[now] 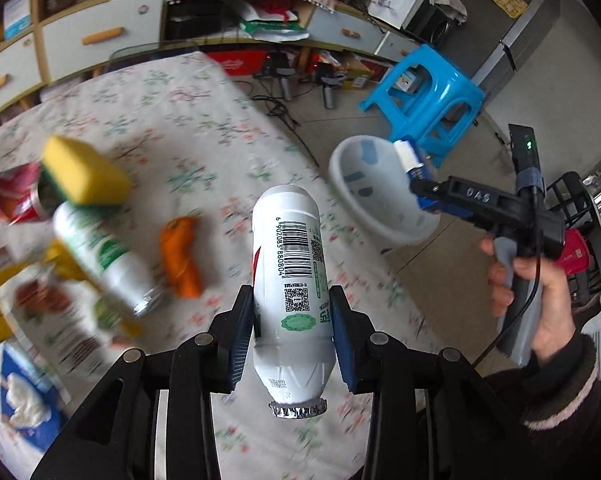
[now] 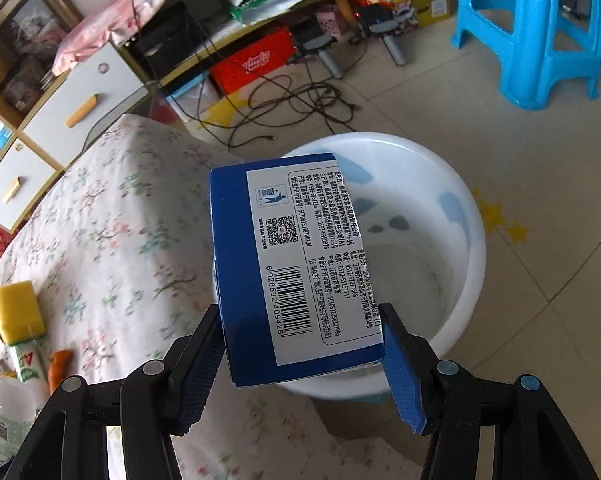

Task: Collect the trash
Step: 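Carry the blue box over the white bin and open the right gripper, then lower the white bottle into the bin and open the left gripper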

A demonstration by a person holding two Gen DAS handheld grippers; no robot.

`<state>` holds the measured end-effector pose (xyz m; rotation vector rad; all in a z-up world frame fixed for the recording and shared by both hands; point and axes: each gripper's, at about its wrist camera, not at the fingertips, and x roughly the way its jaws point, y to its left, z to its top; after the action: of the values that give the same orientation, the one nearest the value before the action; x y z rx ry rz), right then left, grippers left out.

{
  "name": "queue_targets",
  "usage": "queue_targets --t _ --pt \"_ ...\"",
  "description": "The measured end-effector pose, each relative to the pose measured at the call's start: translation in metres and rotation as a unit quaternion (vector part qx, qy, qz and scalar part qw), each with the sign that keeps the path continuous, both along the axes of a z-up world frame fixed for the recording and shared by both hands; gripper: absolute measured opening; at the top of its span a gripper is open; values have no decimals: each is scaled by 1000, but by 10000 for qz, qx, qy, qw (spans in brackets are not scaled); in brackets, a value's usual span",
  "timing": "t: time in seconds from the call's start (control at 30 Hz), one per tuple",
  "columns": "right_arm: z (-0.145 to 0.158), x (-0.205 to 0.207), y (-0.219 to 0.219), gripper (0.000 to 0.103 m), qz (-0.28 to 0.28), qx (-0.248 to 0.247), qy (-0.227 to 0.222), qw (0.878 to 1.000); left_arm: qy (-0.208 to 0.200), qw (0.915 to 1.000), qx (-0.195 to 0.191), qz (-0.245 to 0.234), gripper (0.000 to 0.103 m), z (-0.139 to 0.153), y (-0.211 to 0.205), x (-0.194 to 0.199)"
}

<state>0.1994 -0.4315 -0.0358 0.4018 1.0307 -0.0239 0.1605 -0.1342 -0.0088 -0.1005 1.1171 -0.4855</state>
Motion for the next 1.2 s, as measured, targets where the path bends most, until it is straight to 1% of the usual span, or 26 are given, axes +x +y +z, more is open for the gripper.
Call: queue_targets --t 0.13,0.23,0.5,0.67,0.8,0.87,0.9,0.93,0.97,1.0,1.03,1.07,1.17,1.2 --pt "-6 3 -4 66 63 3 105 9999 7 9999 -14 -100 39 -4 -22 12" --pt "-1 -1 -15 77 -99 48 51 9999 25 9999 -34 -164 39 -8 -39 22" --pt "16 -29 -47 77 -503 -46 109 9987 42 9988 -89 -470 39 -17 -92 49" --pt "24 -43 -65 77 -698 -74 65 9975 40 9980 -114 -621 39 -24 -125 64" --pt "28 -47 -69 77 -760 -152 19 9970 -14 9978 -79 -657 39 -29 -146 77" --pt "30 -47 -71 77 -780 -204 -1 9967 -149 9978 -108 -630 40 -28 -152 83" --pt "30 -47 -72 77 -789 -217 -8 9966 -360 9977 -23 -582 44 -26 -155 84" --pt "31 -48 -73 77 -799 -216 -19 9966 -504 9975 118 -483 52 -23 -156 85" --pt "31 -47 -74 77 -808 -204 -28 9965 -562 9977 172 -342 72 -22 -153 87" --pt "32 -48 -75 77 -816 -187 -43 9965 -568 9981 102 -222 82 -19 -150 88" --pt "32 -48 -75 77 -823 -168 -69 9964 -549 9983 -27 -169 82 -16 -145 88" --pt "33 -48 -75 77 -825 -158 -89 9964 -521 9985 -45 -132 82 -14 -140 87" --pt "38 -48 -74 77 -808 -150 -165 9965 -495 9985 198 -115 90 -9 -128 80" --pt "39 -48 -72 77 -795 -156 -191 9965 -510 9984 223 -117 91 -8 -123 77"
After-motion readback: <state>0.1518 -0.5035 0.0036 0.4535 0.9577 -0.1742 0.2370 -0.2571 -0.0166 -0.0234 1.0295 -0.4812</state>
